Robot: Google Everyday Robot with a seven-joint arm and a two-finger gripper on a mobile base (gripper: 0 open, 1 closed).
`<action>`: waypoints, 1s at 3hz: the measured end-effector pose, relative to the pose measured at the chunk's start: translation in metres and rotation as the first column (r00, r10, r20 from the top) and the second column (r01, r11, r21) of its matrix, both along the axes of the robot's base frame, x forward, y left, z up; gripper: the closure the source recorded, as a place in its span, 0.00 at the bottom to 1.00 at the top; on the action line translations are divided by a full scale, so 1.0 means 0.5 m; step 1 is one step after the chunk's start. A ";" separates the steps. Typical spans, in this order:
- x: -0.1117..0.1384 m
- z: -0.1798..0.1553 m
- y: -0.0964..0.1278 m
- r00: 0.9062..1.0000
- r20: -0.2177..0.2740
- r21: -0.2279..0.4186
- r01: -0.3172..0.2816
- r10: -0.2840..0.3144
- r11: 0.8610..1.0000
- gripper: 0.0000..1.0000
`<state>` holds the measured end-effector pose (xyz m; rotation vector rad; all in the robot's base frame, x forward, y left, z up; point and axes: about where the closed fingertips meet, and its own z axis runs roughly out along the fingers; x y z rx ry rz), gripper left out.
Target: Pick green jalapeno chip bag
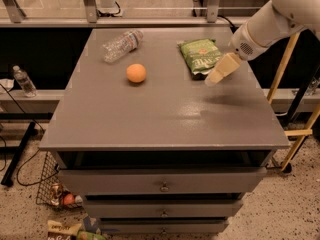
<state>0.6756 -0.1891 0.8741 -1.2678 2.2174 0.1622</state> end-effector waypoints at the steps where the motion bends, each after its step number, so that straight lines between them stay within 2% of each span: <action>1: 0.032 -0.026 -0.037 0.997 -0.004 0.031 0.073 -0.073 0.997 0.00; 2: 0.063 -0.053 -0.068 0.991 -0.021 0.078 0.131 -0.130 0.988 0.00; 3: 0.099 -0.069 -0.071 0.990 -0.029 0.122 0.144 -0.141 0.982 0.00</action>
Offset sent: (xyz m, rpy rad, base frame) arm 0.0525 -0.0575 -0.0374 0.1480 0.0234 -0.2087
